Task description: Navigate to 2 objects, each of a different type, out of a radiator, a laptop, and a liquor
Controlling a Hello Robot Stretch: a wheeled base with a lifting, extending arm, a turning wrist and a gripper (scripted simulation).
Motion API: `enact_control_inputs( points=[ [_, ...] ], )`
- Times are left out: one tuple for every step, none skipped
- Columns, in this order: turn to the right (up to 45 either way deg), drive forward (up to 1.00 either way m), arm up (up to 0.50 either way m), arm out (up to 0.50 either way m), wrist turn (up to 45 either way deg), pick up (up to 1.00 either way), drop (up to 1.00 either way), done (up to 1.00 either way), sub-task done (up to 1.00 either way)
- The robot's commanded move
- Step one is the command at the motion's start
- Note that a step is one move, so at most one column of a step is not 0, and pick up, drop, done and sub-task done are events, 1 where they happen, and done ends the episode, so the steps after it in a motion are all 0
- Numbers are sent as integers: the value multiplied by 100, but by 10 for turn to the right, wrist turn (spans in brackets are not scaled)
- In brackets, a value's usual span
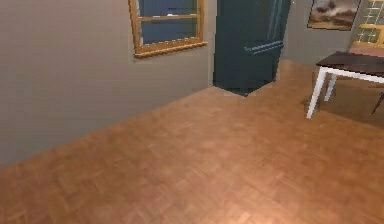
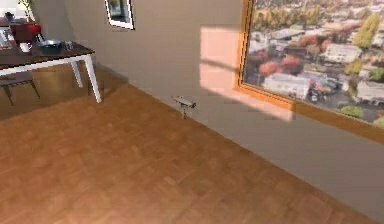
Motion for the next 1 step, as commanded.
enact_control_inputs(
  points=[
    [0,45,0,0,0,0,0,0,0]
  ],
)
